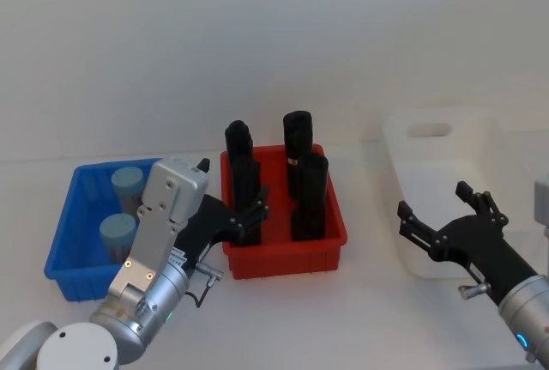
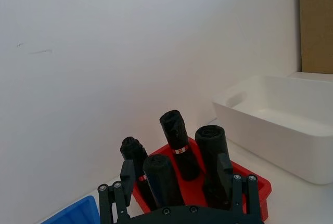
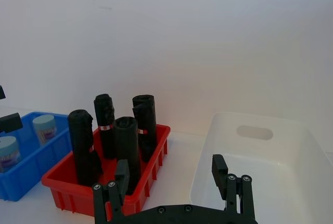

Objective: Pick the cotton swabs from the blue box and place them into the white box.

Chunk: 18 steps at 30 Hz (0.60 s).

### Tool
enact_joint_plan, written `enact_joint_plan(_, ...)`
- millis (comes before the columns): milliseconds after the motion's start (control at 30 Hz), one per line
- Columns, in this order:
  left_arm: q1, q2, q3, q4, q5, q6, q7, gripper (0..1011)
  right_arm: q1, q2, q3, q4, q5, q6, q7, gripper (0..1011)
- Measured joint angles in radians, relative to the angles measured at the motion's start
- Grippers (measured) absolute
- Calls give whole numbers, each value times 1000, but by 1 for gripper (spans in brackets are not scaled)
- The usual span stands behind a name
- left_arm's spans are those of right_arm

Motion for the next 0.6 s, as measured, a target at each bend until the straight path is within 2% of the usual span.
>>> enact_joint_plan(600, 0, 0, 0, 0, 0, 0, 0, 1004, 0, 0, 0, 0, 0, 0, 0, 1001)
